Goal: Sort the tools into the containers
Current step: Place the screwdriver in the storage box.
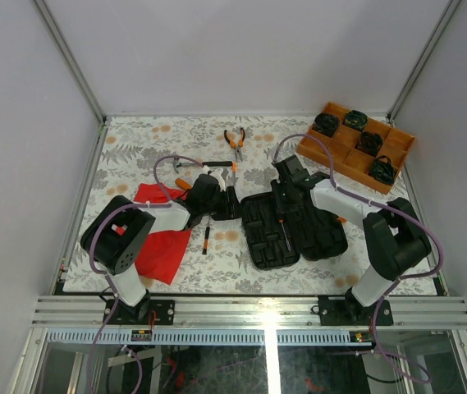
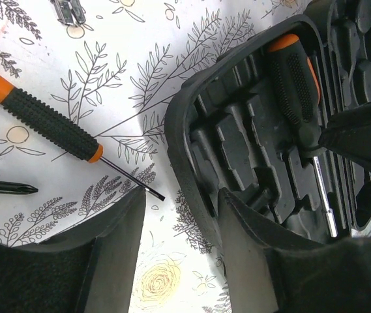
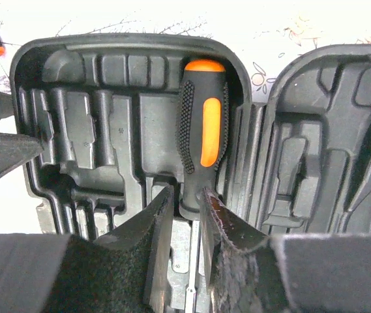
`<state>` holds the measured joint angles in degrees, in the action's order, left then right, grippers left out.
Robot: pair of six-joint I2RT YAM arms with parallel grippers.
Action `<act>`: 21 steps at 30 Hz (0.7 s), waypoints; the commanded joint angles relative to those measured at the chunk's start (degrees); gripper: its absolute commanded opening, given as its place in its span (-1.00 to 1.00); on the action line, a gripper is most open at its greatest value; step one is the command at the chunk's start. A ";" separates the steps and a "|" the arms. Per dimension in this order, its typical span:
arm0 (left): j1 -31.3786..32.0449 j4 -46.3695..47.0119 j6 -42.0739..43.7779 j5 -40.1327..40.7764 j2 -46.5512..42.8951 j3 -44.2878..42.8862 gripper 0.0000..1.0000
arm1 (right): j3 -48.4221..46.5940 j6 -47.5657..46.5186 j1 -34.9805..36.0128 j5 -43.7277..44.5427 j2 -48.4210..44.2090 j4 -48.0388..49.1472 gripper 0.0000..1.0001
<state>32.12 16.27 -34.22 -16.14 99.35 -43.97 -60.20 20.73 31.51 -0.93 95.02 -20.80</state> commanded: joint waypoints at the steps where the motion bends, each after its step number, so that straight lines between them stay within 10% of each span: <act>1: -0.17 0.35 0.64 -0.76 0.21 -1.49 -0.08 | -2.75 -1.30 0.44 1.92 1.57 -1.06 -0.42; 21: -0.13 0.38 1.25 -1.42 0.43 -1.64 -0.14 | -4.63 -2.24 0.90 3.42 7.46 -7.35 -0.61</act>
<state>32.12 16.25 -34.15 -16.67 99.35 -44.16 -63.61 19.55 31.51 0.91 99.11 -24.18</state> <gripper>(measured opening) 0.435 0.212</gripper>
